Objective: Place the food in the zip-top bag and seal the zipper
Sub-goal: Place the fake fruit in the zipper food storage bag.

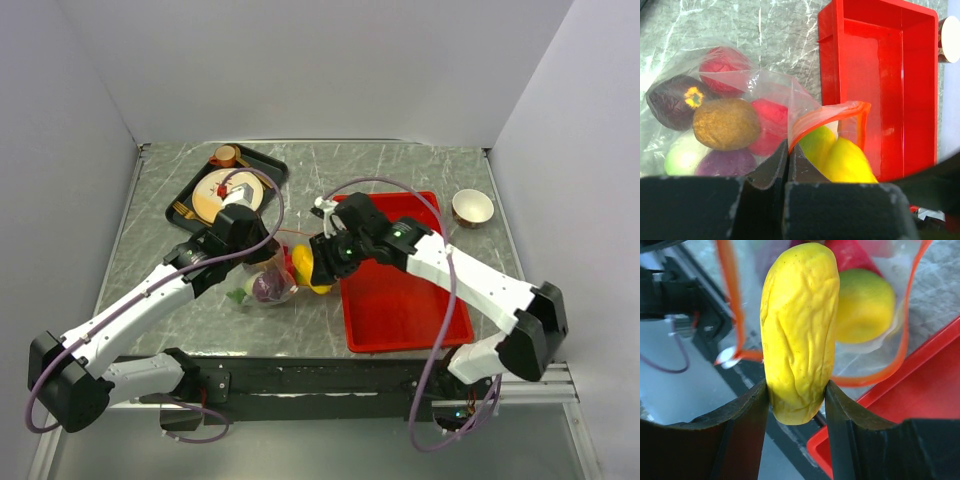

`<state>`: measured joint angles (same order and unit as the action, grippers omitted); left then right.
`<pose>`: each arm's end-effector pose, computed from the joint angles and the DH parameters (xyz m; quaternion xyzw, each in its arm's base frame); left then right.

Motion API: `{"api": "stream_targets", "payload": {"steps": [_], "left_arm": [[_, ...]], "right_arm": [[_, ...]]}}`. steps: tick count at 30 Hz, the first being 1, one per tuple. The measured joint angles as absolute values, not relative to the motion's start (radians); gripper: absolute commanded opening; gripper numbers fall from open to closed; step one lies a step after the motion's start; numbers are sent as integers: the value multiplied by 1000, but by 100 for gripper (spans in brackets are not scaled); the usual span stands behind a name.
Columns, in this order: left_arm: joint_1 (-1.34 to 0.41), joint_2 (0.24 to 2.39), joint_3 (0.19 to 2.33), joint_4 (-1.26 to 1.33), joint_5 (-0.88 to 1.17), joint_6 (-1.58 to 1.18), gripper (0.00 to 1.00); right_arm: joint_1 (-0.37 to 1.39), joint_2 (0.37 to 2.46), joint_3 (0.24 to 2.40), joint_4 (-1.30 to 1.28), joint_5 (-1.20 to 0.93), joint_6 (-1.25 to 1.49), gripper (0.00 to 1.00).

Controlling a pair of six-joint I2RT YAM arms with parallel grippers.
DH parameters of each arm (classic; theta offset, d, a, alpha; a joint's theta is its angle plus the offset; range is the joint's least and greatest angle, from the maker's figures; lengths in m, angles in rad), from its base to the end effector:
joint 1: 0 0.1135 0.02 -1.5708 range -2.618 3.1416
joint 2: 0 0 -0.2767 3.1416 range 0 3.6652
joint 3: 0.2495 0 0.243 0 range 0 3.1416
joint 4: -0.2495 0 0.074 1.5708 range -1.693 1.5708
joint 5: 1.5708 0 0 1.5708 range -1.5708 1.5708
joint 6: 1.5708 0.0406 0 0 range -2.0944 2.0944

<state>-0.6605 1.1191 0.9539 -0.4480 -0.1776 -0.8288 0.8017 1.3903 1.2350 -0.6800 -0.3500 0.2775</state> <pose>0.1896 -0.1382 0.3173 -0.1150 0.8775 -0.2531 0.3908 0.1899 0.2163 0.3254 -0.2985 0.8713 0.3213 0.2203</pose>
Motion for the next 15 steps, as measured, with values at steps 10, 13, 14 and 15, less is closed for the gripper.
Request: {"api": "stream_targets", "payload": {"steps": [10, 13, 14, 15], "left_arm": [[-661, 1098, 954, -451, -164, -827, 2], [-661, 1090, 954, -452, -161, -826, 2], [-661, 1088, 954, -452, -159, -825, 2], [-661, 1087, 954, -453, -156, -824, 2]], "right_arm": [[811, 1542, 1361, -701, -243, 267, 24], [814, 1563, 1388, -706, -228, 265, 25], [815, 1570, 1397, -710, -225, 265, 27], [817, 1577, 1408, -713, -222, 264, 27]]}}
